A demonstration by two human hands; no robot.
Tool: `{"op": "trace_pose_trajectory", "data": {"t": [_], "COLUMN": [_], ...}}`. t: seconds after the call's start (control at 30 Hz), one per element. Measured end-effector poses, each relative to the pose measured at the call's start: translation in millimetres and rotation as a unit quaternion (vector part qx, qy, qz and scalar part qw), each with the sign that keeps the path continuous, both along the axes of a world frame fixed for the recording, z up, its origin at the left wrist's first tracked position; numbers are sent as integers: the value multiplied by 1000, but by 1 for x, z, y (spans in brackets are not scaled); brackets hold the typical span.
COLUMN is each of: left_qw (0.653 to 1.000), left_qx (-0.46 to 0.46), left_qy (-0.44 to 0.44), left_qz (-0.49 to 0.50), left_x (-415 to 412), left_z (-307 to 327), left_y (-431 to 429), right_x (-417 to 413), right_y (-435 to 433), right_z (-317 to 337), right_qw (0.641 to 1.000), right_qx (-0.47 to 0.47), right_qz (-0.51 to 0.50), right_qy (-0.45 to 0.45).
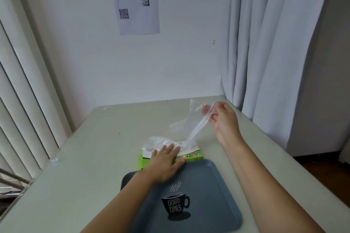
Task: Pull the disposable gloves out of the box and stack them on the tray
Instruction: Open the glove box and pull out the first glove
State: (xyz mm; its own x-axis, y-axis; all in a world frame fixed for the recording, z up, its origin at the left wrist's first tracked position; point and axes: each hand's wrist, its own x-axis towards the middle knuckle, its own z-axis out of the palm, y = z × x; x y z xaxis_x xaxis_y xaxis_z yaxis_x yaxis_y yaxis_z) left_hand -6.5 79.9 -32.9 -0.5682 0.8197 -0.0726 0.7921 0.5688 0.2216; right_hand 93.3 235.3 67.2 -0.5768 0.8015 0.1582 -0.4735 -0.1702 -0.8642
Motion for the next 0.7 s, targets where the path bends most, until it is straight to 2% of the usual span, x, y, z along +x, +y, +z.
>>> {"op": "trace_pose_trajectory", "data": {"t": [0.1, 0.17, 0.23, 0.33, 0.37, 0.4, 0.47, 0.5, 0.53, 0.63, 0.7], "left_qw": [1000, 1000, 996, 975, 959, 932, 855, 824, 818, 833, 843], "left_qx": [-3, 0, 39, 186, 251, 320, 413, 423, 407, 349, 351], "left_qy": [-10, -25, -79, -105, -109, -149, -306, -374, -407, -429, -407], "left_qz": [3, 4, 24, 54, 68, 84, 76, 47, 17, -29, -32], "left_x": [2, 3, 1, 1, 4, 8, 22, 29, 35, 54, 58], "left_z": [3, 8, 14, 28, 36, 45, 67, 77, 82, 91, 90], "left_y": [-1, 0, -2, -7, -8, -11, -18, -20, -22, -34, -43], "right_x": [10, 20, 33, 50, 55, 59, 64, 65, 65, 68, 73], "right_y": [8, 12, 13, 7, 3, -1, -11, -17, -24, -43, -49], "right_z": [16, 33, 52, 73, 78, 83, 89, 91, 91, 91, 85], "right_qw": [997, 997, 996, 977, 972, 967, 960, 955, 952, 949, 954], "right_qx": [-20, 12, 83, 176, 190, 200, 216, 224, 229, 212, 185], "right_qz": [-31, -38, -16, 36, 48, 57, 70, 79, 94, 162, 181], "right_qy": [72, 72, 6, -113, -132, -145, -166, -176, -182, -168, -153]}}
